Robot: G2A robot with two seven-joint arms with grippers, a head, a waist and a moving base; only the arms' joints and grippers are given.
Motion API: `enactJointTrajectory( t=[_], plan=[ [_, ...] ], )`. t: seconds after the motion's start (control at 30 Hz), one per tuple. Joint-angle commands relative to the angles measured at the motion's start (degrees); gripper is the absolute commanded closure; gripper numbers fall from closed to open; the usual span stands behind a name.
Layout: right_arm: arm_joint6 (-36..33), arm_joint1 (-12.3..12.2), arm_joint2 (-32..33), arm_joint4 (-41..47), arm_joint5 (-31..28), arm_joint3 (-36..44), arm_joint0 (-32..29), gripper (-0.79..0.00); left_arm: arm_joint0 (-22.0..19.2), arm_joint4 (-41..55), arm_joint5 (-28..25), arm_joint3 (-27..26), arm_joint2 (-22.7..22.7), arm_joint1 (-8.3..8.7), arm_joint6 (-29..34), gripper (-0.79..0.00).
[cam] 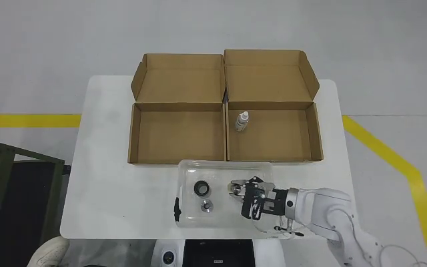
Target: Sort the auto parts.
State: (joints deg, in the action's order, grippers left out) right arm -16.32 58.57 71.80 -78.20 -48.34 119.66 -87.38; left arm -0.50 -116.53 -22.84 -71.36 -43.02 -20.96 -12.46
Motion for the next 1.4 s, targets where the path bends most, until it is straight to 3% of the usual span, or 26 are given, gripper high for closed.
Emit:
enactJointTrajectory(
  t=[0.0, 0.33, 0.83, 1.1, 1.37],
  plan=[
    [2.70, 0.01, 0.33, 2.62, -0.66, -1.33, 0.45, 0.000, 0.00, 0.00, 0.00, 0.00, 0.00, 0.00, 0.00, -0.785],
    [13.30, 0.18, 1.78, 17.75, -4.72, -8.35, 3.89, 0.000, 0.00, 0.00, 0.00, 0.00, 0.00, 0.00, 0.00, -0.785],
    [17.49, 0.27, 2.40, 36.13, -8.52, -13.49, 6.82, 0.000, 0.00, 0.00, 0.00, 0.00, 0.00, 0.00, 0.00, -0.785],
    [18.46, 0.42, 3.34, 38.59, -6.44, -14.18, 6.53, 0.000, 0.00, 0.00, 0.00, 0.00, 0.00, 0.00, 0.00, -0.785],
    [15.81, 0.67, 3.53, 33.01, -0.34, -13.76, 7.53, 0.000, 0.00, 0.00, 0.00, 0.00, 0.00, 0.00, 0.00, -0.785]
  ],
)
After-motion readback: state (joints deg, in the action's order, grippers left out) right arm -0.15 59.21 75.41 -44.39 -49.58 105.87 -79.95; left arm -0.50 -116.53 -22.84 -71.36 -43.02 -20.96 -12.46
